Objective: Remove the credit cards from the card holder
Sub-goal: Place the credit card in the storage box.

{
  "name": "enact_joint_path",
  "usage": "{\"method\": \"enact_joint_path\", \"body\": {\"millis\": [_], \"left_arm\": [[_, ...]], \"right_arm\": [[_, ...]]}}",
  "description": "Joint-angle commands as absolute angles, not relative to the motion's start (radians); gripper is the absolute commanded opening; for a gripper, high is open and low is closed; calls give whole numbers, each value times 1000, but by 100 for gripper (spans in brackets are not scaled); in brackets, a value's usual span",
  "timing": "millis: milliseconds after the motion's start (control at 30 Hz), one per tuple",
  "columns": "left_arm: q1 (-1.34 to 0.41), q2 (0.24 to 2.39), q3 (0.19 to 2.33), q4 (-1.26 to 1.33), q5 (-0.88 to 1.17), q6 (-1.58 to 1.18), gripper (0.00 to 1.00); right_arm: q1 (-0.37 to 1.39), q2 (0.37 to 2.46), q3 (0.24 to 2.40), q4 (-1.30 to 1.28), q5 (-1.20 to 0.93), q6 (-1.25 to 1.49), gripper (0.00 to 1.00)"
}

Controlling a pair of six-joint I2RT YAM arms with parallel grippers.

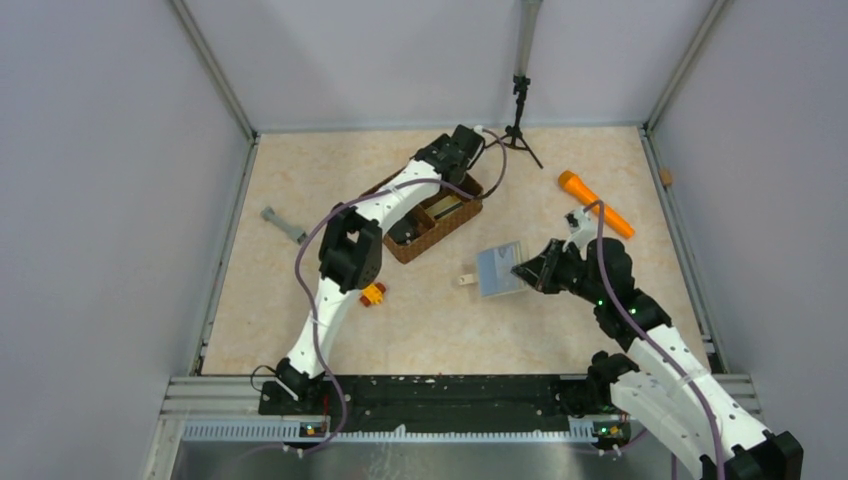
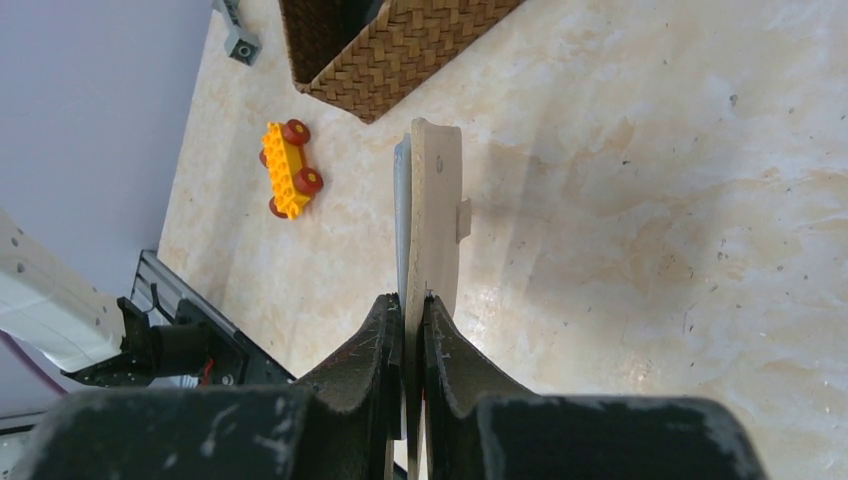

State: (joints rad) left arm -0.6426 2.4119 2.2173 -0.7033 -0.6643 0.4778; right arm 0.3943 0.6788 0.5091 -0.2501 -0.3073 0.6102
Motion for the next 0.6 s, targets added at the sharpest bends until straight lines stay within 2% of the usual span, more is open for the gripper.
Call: {"method": "enact_joint_path", "body": {"millis": [0,133,167,200,233,367,567], "left_arm": [[-655,2228,2214,-693,-680,404,60],[-684,2064,2076,-694,-649,326,63],[-690,2019,2030,-701,-628,291,71],[-695,1974,1994,-706,-610,245,92],[-698,1928,1953,-710,-588,187,98],[-700,1682,1677,-653,-375,-79,99],[-698,1325,1197,-384,-174,-372,99]], "right_arm": [[388,659,486,-174,-316,636,0],[388,682,454,-108,-365,674,0],[389,687,448,-88,-386,686,0],[388,691,442,-67,-406,702,0],[388,693,432,-44,-426,718,0],[388,679,397,48,-485,778,0],[387,643,350,129,-538,823,0]]}}
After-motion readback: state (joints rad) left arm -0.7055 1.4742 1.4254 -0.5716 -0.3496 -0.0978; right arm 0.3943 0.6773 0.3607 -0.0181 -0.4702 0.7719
